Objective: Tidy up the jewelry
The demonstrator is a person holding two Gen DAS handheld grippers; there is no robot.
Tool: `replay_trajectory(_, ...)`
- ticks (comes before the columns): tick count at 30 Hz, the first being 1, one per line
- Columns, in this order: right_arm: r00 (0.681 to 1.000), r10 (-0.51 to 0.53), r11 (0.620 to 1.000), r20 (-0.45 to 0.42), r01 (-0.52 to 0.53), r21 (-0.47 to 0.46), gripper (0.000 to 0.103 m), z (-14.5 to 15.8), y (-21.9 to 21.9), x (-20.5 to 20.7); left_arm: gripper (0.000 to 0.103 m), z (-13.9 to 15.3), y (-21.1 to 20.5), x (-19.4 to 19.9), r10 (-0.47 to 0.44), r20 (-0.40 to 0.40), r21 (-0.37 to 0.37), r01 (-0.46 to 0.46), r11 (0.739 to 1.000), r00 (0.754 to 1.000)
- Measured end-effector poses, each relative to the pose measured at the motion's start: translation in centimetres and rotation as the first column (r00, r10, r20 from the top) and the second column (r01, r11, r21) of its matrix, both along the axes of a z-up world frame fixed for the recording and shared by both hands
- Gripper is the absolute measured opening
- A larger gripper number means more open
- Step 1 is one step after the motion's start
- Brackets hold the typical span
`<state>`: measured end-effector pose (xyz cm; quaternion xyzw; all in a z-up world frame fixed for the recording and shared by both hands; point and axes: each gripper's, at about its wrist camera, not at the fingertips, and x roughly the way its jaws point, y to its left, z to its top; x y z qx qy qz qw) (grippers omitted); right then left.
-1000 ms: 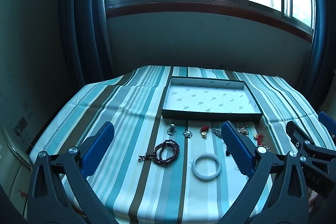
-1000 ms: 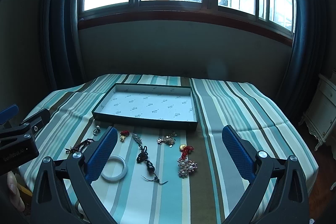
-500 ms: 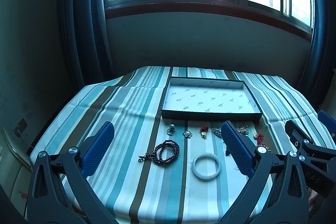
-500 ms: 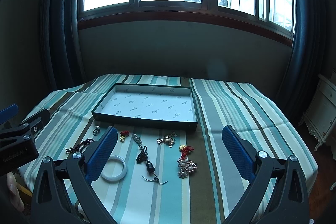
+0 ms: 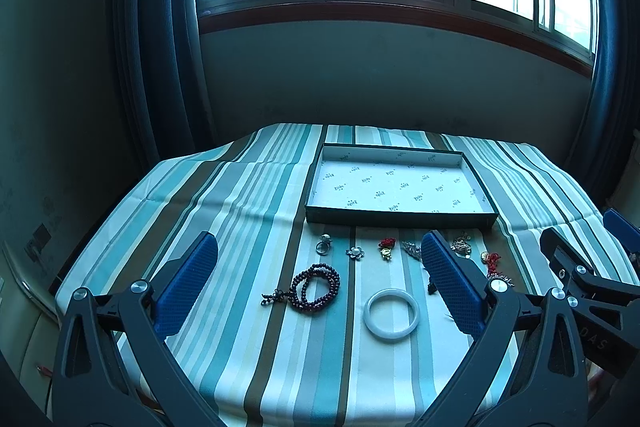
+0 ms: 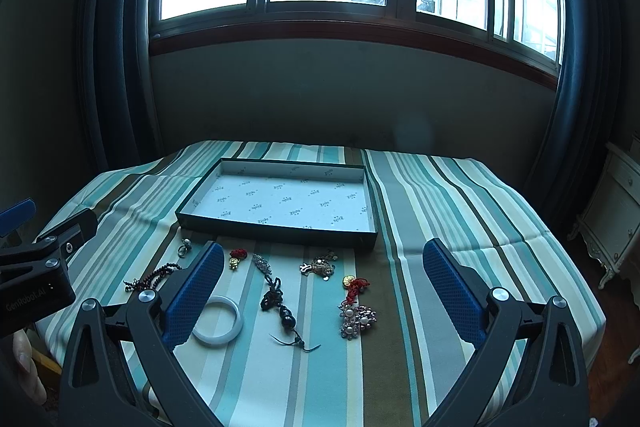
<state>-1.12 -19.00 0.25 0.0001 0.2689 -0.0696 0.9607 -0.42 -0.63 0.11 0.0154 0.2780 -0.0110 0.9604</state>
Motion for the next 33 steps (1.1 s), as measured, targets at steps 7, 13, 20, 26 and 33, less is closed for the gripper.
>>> replay_trajectory(7, 1.0, 0.0, 1.0, 0.0, 0.0, -0.001, 0.099, 0.0, 0.0, 0.0, 0.101, 0.0, 0.0, 0.0, 0.0, 0.001, 0.001, 0.0, 1.0, 1.0)
replay_trajectory(13, 1.0, 0.001, 1.0, -0.001, -0.001, -0.001, 0.099, 0.1, 0.0, 0.0, 0.101, 0.0, 0.0, 0.0, 0.0, 0.0, 0.001, 0.0, 1.0, 1.0)
replay_trajectory(20, 1.0, 0.001, 1.0, 0.001, -0.001, -0.003, 0.099, 0.1, 0.1, 0.0, 0.101, 0.0, 0.0, 0.0, 0.0, 0.0, 0.0, 0.0, 1.0, 1.0)
replay_trajectory(26, 1.0, 0.005, 1.0, -0.003, -0.005, -0.007, 0.099, 0.1, 0.3, 0.1, 0.101, -0.1, -0.2, -0.1, -0.002, -0.002, 0.002, 0.002, 1.0, 1.0)
replay_trajectory(33, 0.999, 0.006, 1.0, -0.033, -0.006, -0.003, 0.099, -1.1, 0.1, 1.0, 0.101, -1.2, -0.5, 0.5, -0.009, -0.034, 0.005, 0.009, 1.0, 0.999)
